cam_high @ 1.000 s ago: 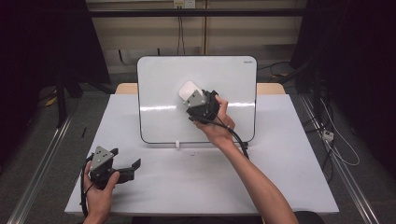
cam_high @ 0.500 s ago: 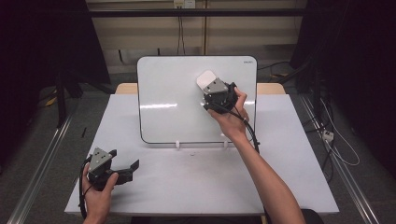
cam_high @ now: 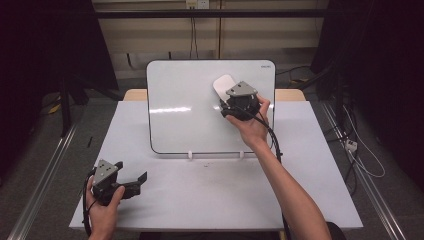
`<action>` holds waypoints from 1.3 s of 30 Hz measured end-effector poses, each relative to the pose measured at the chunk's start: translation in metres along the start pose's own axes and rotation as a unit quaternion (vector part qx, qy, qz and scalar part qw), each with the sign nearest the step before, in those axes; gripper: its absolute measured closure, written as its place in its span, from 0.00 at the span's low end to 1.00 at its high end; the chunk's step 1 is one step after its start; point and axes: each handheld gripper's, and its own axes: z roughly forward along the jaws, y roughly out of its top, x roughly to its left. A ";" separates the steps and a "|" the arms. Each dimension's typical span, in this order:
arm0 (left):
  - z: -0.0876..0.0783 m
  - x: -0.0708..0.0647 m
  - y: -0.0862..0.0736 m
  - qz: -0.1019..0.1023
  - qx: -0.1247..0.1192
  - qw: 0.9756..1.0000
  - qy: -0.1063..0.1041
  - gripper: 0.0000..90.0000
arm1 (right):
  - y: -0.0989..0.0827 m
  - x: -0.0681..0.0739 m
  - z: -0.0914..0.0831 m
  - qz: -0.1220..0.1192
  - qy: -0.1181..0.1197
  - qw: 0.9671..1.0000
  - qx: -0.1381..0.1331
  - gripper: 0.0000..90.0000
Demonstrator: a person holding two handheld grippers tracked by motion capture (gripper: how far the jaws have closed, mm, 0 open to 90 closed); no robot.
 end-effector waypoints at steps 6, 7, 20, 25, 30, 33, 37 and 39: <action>0.001 -0.003 0.001 0.004 -0.003 1.000 -0.004 0.07 | 0.005 0.000 -0.018 -0.009 -0.004 1.000 -0.019 0.35; 0.001 -0.004 0.002 0.005 -0.002 1.000 -0.004 0.07 | 0.004 -0.001 -0.020 -0.006 -0.003 1.000 -0.019 0.35; 0.002 -0.003 0.002 0.006 -0.003 1.000 -0.004 0.07 | -0.018 -0.012 -0.027 0.005 -0.006 1.000 -0.009 0.35; 0.003 -0.001 0.001 0.002 -0.002 1.000 -0.007 0.07 | -0.021 -0.017 -0.032 0.008 -0.007 1.000 -0.009 0.35; 0.004 -0.001 0.001 0.001 -0.001 1.000 -0.012 0.07 | -0.023 -0.018 -0.036 0.009 0.001 1.000 -0.006 0.35; 0.004 -0.001 0.001 0.001 0.000 1.000 -0.011 0.07 | -0.026 -0.018 -0.038 0.012 0.003 1.000 -0.008 0.35; 0.004 -0.002 0.003 0.005 -0.001 1.000 -0.009 0.07 | -0.029 -0.018 -0.043 0.016 0.005 1.000 -0.012 0.35; 0.004 -0.003 0.003 0.004 -0.003 1.000 -0.009 0.07 | -0.030 -0.018 -0.045 0.014 0.006 1.000 -0.013 0.35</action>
